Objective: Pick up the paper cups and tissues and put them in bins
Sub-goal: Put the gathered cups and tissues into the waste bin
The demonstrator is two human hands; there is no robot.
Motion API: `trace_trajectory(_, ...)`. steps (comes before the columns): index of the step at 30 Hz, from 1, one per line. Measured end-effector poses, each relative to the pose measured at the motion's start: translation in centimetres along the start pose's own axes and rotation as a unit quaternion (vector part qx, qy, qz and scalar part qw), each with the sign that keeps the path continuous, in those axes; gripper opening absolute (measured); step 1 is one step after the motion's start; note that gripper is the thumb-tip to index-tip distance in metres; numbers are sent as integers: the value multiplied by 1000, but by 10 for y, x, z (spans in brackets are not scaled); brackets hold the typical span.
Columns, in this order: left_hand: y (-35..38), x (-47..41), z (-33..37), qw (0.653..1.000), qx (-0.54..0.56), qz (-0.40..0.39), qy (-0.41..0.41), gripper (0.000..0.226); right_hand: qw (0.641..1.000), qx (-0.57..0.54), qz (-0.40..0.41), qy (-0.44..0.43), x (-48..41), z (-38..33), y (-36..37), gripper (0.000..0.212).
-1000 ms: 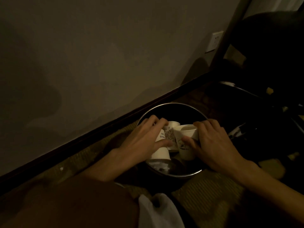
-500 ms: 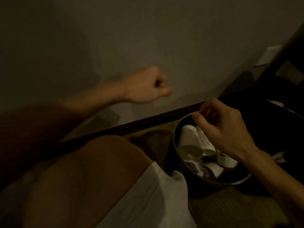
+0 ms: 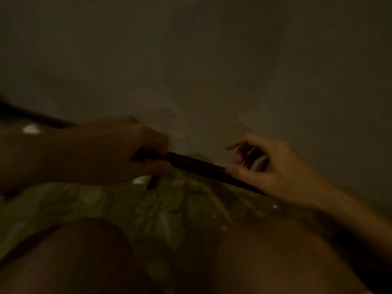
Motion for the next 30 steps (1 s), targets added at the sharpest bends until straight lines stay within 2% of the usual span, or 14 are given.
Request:
trace_trajectory(2, 31, 43, -40, 997, 38, 27, -57, 34, 999, 1, -53, -15, -36, -4, 49, 37)
trace_trajectory(6, 120, 90, -95, 964, 188, -4, -186, 24, 988, 0, -155, 7, -93, 6, 142, 28)
trace_trajectory(10, 200, 90, -147, 894, 327, 56, -301, 5, 965, -8, -252, 68, -150, 23, 216, 17)
trace_trajectory(13, 244, 81, -183, 834, 380, 117, -382, 18, 947, 14, -301, 107, -196, 34, 262, 18)
trace_trajectory(16, 281, 73, -207, 780, 426, 171, -425, 31, 944, 0, -287, 160, -231, 48, 300, 29)
trace_trajectory(20, 324, 59, -226, 722, 489, 177, -456, 50, 932, 0, -271, 240, -241, 70, 342, 57)
trace_trajectory(23, 343, 50, -241, 676, 532, 186, -475, 56, 919, -61, -254, 295, -245, 83, 366, 68)
trace_trajectory(26, 363, 41, -251, 614, 596, 196, -479, 50, 901, -115, -226, 353, -249, 86, 387, 66)
trace_trajectory(28, 369, 41, -256, 562, 644, 214, -473, 48, 898, -141, -209, 362, -254, 78, 400, 54)
trace_trajectory(30, 369, 53, -264, 521, 670, 230, -476, 46, 894, -146, -230, 355, -263, 61, 413, 39)
Point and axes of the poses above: each hand's wrist, its own x-axis away from the middle knuckle, its own y-axis out of the palm, z = x × y, the point moved 5 cm from there along -x, towards the middle knuckle, and after that the axes turned 8 degrees about y, right-handed, at the moved point
